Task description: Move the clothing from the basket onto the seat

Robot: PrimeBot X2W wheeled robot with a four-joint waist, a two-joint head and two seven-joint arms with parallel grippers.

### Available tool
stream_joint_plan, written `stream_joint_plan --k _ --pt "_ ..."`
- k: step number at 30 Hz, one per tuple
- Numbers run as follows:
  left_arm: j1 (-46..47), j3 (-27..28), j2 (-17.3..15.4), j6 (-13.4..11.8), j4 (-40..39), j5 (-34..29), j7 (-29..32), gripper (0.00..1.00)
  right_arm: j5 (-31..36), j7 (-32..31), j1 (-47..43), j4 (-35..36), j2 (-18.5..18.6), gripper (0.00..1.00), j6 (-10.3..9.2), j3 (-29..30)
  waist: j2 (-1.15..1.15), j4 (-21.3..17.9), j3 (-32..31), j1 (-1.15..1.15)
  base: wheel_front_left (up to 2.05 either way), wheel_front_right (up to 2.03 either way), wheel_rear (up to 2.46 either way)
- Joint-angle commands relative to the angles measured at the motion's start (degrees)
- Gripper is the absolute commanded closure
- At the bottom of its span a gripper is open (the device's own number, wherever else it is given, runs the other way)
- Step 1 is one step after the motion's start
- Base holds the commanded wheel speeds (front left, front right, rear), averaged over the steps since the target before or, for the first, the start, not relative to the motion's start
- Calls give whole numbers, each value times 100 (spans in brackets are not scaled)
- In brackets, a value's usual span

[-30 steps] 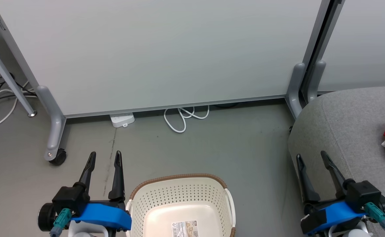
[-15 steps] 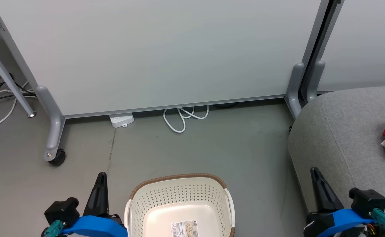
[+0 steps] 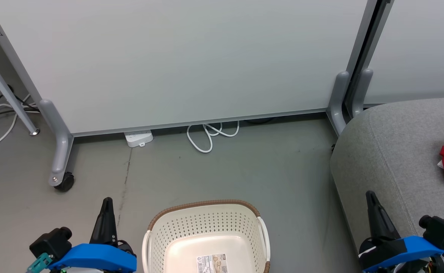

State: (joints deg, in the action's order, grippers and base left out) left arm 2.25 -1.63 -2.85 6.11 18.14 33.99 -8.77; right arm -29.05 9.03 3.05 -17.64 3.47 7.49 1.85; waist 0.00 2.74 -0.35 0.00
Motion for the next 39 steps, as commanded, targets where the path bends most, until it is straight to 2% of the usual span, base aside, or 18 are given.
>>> stream_joint_plan --k 1,15,39 --pt "178 66 -5 32 -114 238 53 100 -279 -64 147 111 -3 100 0 32 0 -4 1 0 0 0 0" --pt "244 233 -5 57 -185 1447 374 100 -1589 -388 200 175 -15 100 0 127 0 -44 9 0 0 0 0" --pt "319 445 -5 96 -276 3033 795 100 -3303 -812 256 251 -32 100 1 255 0 -108 21 0 0 0 0"
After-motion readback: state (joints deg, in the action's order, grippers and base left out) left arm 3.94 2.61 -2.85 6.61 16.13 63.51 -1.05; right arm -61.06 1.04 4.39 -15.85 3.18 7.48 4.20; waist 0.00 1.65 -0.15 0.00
